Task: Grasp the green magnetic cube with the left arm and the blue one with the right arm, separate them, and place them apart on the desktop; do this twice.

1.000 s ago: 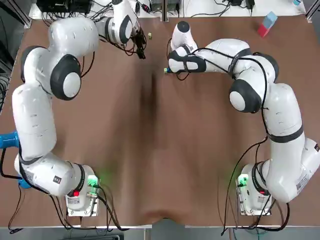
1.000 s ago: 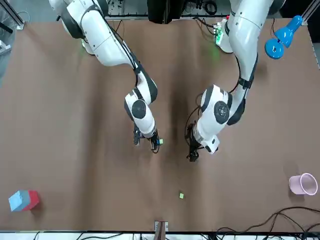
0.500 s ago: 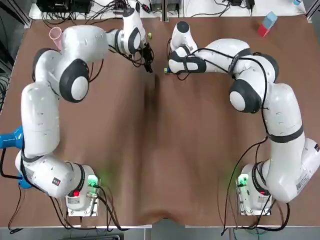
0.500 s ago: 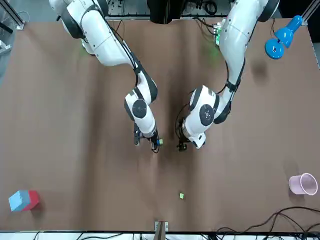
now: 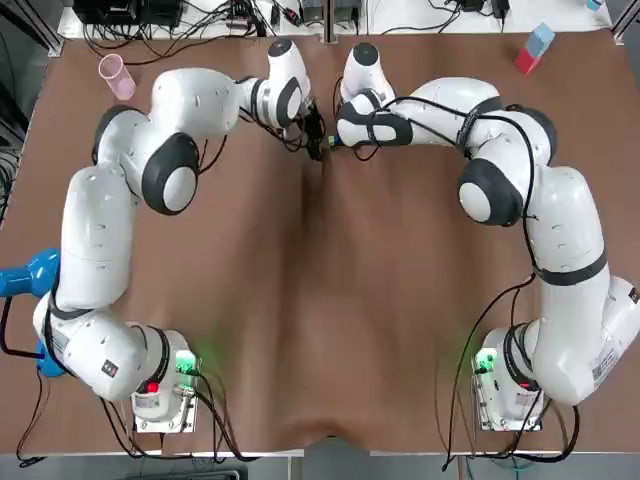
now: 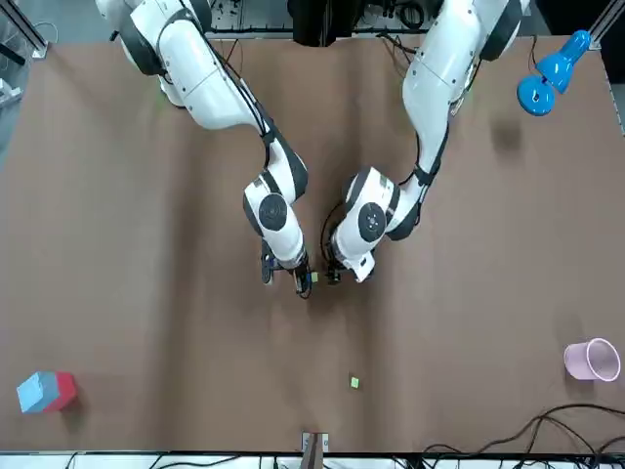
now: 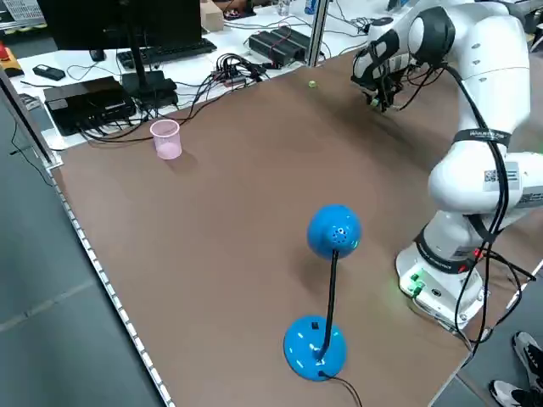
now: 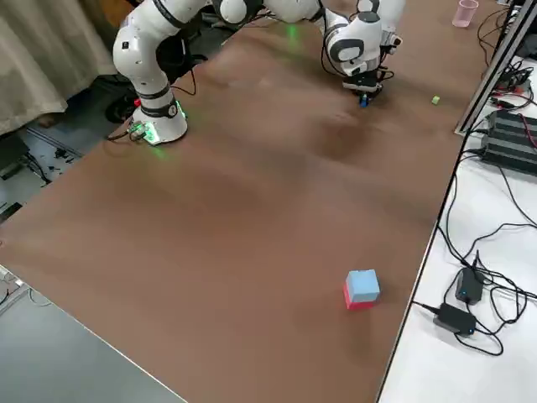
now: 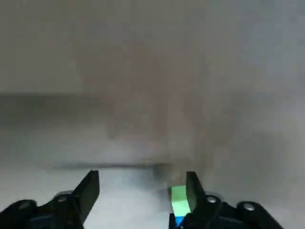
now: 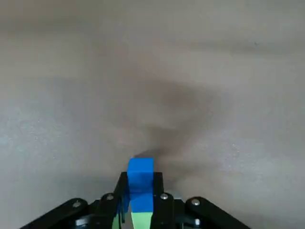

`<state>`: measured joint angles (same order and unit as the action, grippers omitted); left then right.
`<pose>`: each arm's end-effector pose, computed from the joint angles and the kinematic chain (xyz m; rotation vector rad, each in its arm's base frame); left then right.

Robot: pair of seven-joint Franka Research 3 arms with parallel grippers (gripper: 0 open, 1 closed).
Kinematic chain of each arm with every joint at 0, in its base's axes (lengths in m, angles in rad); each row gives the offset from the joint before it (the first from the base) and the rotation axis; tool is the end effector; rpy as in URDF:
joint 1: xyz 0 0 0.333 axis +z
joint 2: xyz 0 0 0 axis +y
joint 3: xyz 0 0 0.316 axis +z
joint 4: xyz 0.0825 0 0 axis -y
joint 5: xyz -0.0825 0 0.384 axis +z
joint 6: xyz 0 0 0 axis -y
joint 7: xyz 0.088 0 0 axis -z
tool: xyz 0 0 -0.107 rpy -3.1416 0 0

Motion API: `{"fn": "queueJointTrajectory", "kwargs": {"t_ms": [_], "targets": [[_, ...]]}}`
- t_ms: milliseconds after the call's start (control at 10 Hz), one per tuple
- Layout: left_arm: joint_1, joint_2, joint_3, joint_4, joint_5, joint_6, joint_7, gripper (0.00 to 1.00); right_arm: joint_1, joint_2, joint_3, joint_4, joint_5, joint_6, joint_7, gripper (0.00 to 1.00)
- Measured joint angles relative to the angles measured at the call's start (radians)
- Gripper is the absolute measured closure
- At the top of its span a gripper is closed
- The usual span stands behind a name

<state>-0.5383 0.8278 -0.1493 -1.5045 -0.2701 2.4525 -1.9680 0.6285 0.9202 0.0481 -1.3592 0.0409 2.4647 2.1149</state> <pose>0.5717 -0.4451 0.1900 2.1099 2.0345 -0.3737 0.5924 0.4647 0.1831 -2.1659 1.9983 0.0466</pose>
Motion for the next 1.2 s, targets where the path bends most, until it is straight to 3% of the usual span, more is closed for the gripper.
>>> {"fn": "queueJointTrajectory", "kwargs": {"t_ms": [400, 1200], "targets": [[0.000, 0.042, 0.001, 0.033, -0.001, 0.118, -0.055, 0.23, 0.000, 0.000, 0.000, 0.000, -0.011, 0.000, 0.000, 0.77], [-0.038, 0.084, 0.000, 0.041, -0.001, 0.203, -0.087, 0.26, 0.000, 0.000, 0.001, 0.000, -0.023, 0.000, 0.000, 0.77]]}}
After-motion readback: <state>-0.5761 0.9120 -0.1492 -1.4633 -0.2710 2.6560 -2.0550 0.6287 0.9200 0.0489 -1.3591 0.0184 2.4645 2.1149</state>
